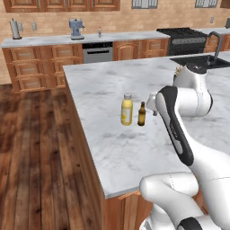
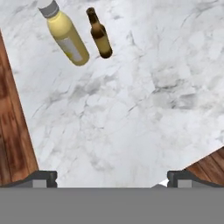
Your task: Place the drinks on the dining counter in a tight cluster.
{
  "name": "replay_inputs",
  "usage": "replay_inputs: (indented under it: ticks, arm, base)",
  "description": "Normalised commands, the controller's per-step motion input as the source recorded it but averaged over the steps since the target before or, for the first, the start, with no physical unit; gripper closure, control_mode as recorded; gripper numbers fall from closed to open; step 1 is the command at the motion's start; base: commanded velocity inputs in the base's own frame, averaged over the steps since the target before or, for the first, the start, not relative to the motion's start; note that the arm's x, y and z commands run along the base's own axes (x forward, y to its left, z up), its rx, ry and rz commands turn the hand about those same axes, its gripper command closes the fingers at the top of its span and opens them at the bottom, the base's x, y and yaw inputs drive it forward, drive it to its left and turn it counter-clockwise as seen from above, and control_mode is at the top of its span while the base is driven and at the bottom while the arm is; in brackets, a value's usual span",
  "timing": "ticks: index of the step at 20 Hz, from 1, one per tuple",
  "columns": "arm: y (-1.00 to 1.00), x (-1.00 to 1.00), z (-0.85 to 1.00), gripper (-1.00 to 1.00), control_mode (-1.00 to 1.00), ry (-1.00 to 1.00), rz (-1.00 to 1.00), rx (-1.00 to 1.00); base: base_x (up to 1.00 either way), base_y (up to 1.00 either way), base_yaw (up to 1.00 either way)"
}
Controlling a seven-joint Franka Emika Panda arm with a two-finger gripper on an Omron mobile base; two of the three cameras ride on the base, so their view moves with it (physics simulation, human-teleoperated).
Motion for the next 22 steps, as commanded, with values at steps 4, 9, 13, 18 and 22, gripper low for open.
replay_inputs:
  ticks: [4,9,13,18,22]
  arm:
    - [0.00,0.00,0.00,-1.00,-1.00,0.00,0.00,0.00]
    - [0.00,-0.02,0.00,-1.00,1.00,0.00,0.00,0.00]
    - [0.00,0.00,0.00,-1.00,1.00,0.00,0.00,0.00]
    - [0.00,0.00,0.00,-1.00,1.00,0.00,0.00,0.00]
    - [0.00,0.00,0.00,-1.00,1.00,0.00,0.00,0.00]
  base:
    - [0.00,0.00,0.00]
    - [-0.06,0.00,0.00]
    - [-0.83,0.24,0.00]
    - [-0.89,0.85,0.00]
    - [-0.18,1.00,-0.04]
